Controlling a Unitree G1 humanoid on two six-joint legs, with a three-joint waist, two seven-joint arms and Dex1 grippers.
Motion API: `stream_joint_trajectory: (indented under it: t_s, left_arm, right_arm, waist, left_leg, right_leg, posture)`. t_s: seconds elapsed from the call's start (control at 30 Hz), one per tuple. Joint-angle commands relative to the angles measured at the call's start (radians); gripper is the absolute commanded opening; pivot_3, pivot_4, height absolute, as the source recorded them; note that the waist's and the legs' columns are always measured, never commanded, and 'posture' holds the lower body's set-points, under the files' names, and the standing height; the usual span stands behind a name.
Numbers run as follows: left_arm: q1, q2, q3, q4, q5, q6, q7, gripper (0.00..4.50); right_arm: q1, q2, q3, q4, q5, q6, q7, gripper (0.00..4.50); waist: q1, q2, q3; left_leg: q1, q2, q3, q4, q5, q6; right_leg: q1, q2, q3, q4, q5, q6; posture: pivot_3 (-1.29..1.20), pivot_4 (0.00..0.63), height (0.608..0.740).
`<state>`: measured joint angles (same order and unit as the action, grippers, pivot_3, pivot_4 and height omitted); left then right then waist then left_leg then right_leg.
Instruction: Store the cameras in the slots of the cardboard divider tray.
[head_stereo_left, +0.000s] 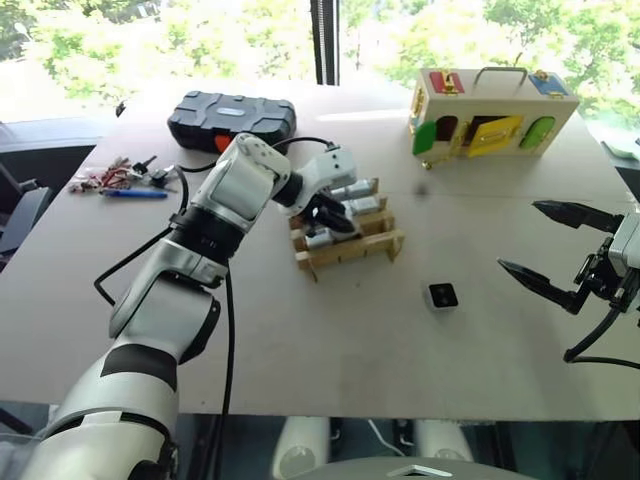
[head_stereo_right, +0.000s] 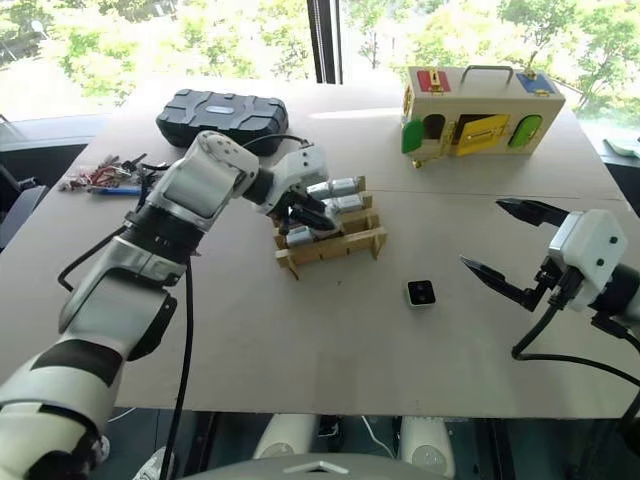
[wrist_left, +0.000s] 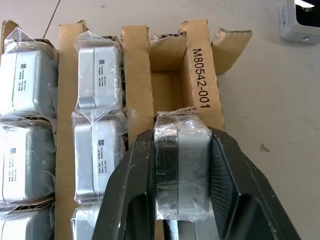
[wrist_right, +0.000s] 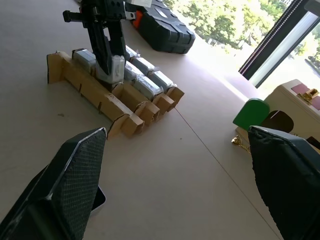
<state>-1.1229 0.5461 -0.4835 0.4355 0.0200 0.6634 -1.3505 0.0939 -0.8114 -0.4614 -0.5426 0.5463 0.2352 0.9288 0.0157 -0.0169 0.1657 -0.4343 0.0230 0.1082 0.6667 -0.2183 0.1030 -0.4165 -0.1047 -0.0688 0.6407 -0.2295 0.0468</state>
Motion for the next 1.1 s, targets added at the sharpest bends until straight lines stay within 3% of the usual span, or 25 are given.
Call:
stream_joint_trajectory:
  t_s: [0.03,0.6,0.77,1.1]
  left_arm:
    - [-0.007,-0.006,-0.034,0.034,0.046,-0.030,-0.001,0.82]
    - [-0.039,-0.080,-0.035,0.157,0.100,-0.119,0.009,0.82]
    - [-0.089,-0.115,0.043,0.171,0.042,-0.061,0.009,0.82]
    - [-0.106,-0.077,0.040,0.175,0.054,-0.069,-0.029,0.82]
  right_arm:
    - [0.004,0.001,-0.008,-0.034,0.000,-0.013,-0.012,4.50]
    - [0.010,0.010,0.009,-0.042,-0.016,-0.017,-0.022,4.50]
    - [0.024,0.013,0.006,-0.054,-0.018,-0.018,-0.026,4.50]
    - [0.027,0.015,0.006,-0.048,-0.020,-0.023,-0.031,4.50]
  waist:
    - [0.000,0.000,0.000]
    - [0.007,0.002,-0.001]
    - [0.010,0.002,-0.001]
    - [0.008,0.002,0.000]
  left_leg:
    - [0.000,0.000,0.000,0.000,0.000,0.000]
    - [0.001,-0.001,-0.002,0.002,-0.003,-0.004]
    - [0.000,-0.001,-0.003,0.002,-0.003,-0.004]
    - [-0.006,-0.001,-0.003,0.002,-0.001,0.002]
  right_leg:
    - [0.000,0.000,0.000,0.000,0.000,0.000]
    - [0.002,-0.002,-0.002,0.000,0.000,0.000]
    - [0.002,-0.002,-0.003,0.000,0.000,0.000]
    - [-0.003,-0.001,-0.003,-0.001,0.000,0.000]
  posture:
    - [0.00,0.150,0.740]
    - [0.00,0.150,0.740]
    - [0.00,0.150,0.740]
    - [0.00,0.150,0.740]
